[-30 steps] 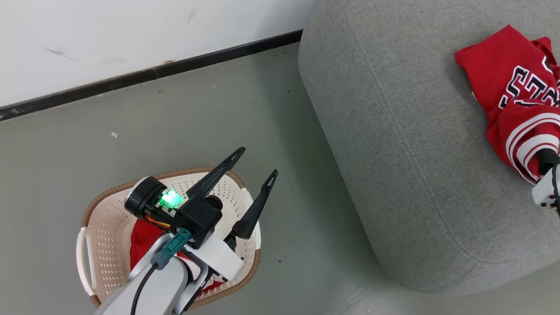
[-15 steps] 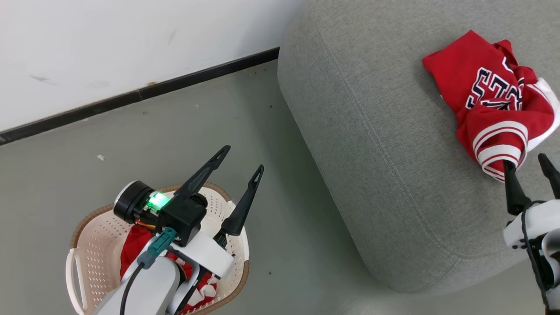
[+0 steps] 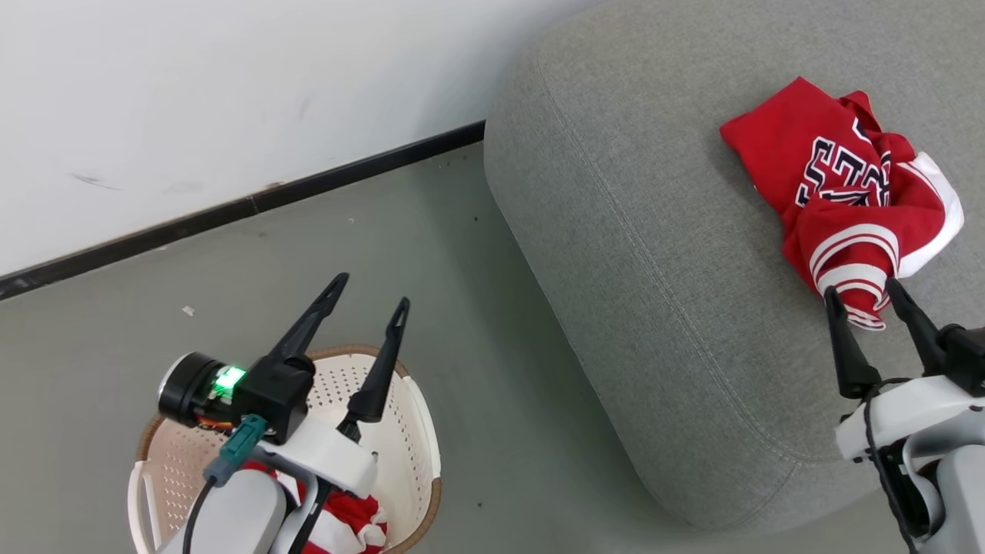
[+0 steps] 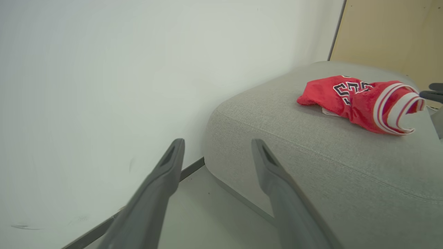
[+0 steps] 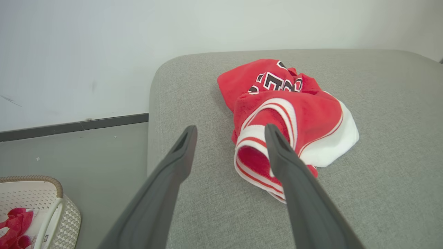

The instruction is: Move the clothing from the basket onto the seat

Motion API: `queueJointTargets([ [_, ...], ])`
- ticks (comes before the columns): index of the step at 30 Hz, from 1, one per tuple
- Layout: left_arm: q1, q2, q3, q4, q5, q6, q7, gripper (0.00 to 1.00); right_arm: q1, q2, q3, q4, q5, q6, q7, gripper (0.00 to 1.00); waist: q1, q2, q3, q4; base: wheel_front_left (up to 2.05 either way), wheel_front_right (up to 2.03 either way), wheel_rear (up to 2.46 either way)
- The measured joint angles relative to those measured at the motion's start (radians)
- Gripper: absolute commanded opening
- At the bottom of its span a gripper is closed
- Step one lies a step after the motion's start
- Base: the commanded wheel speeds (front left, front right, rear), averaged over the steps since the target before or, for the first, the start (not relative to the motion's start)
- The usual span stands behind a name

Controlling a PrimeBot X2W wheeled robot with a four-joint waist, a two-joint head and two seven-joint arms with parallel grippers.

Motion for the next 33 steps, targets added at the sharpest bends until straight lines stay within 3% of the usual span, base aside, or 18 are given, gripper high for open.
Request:
queueJointTargets([
  [12, 0.087, 0.018, 0.095, 0.036, -0.051, 0.055, -0.01, 1.0, -0.004, 0.056, 0.149, 0.0, -0.035, 0.0, 0.0, 1.0, 0.0, 0.0, -0.053, 0.05, 0.0, 0.0, 0.0],
  [22, 0.174, 0.023, 0.18, 0.064, -0.081, 0.104, -0.022, 1.0, -0.033, 0.09, 0.166, -0.072, -0.08, 0.0, 0.0, 1.0, 0.0, 0.0, -0.104, 0.107, 0.0, 0.0, 0.0],
  [33, 0.255, 0.003, 0.231, 0.072, -0.113, 0.121, -0.028, 1.0, 0.043, 0.115, 0.162, -0.108, -0.08, 0.0, 0.0, 1.0, 0.0, 0.0, -0.162, 0.167, 0.0, 0.0, 0.0],
])
